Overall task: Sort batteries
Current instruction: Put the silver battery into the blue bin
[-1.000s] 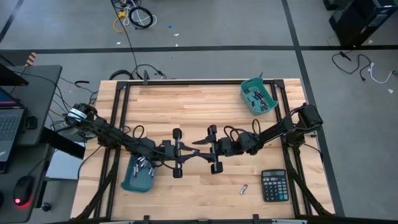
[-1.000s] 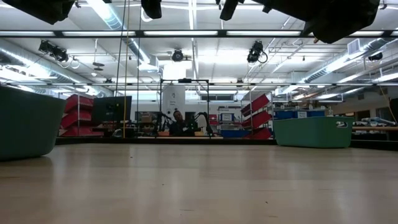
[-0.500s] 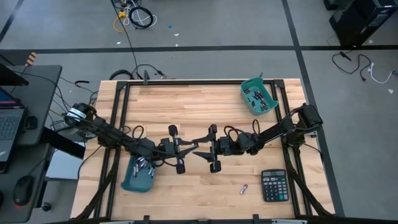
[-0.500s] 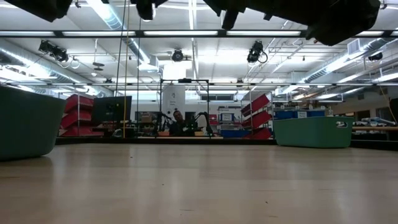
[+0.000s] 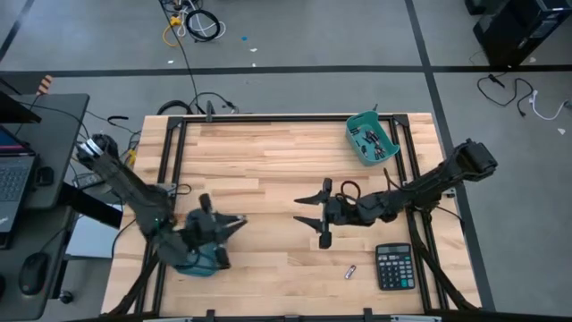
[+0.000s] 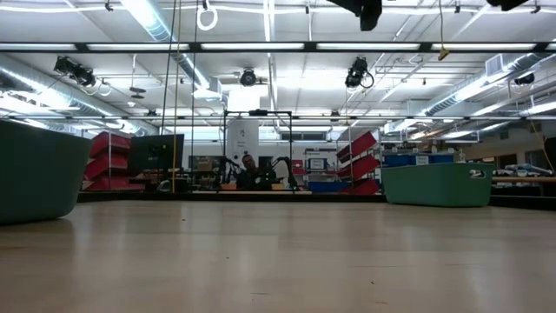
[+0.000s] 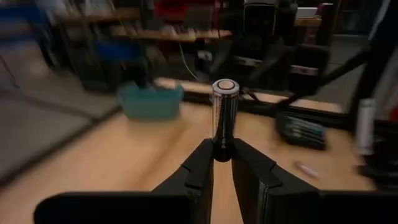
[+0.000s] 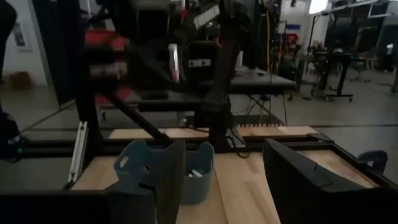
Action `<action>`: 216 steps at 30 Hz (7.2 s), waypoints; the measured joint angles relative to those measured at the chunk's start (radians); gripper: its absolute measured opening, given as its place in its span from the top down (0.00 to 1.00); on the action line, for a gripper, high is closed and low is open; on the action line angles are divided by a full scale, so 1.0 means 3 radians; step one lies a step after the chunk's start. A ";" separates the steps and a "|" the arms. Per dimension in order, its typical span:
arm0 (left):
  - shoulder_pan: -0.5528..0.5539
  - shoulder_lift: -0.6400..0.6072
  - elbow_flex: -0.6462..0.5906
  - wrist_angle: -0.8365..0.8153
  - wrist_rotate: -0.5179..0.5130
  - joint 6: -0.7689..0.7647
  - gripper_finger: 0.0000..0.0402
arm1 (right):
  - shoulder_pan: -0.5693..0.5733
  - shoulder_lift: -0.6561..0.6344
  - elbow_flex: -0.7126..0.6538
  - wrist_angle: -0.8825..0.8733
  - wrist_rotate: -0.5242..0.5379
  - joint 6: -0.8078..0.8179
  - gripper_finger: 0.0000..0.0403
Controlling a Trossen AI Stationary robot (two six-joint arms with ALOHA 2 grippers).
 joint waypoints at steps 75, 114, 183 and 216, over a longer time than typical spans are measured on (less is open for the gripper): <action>0.0125 0.0305 0.1361 -0.3930 0.0758 -0.2066 0.68 | 0.1456 0.0711 0.1125 -0.4670 -0.1059 0.1221 0.52; 0.0128 0.0301 0.0794 -0.2962 0.0651 -0.1163 0.68 | 0.1049 0.0879 0.0884 -0.4430 -0.0798 0.1261 0.94; 0.1352 0.0550 -0.0744 0.2582 0.2372 0.1546 0.84 | -0.0161 0.0596 0.0902 -0.1208 -0.0023 -0.0578 0.94; 0.0498 -0.0664 -0.0268 -0.0772 0.2145 -0.0851 0.88 | 0.0042 0.0545 0.0907 -0.1799 0.0694 0.0009 0.71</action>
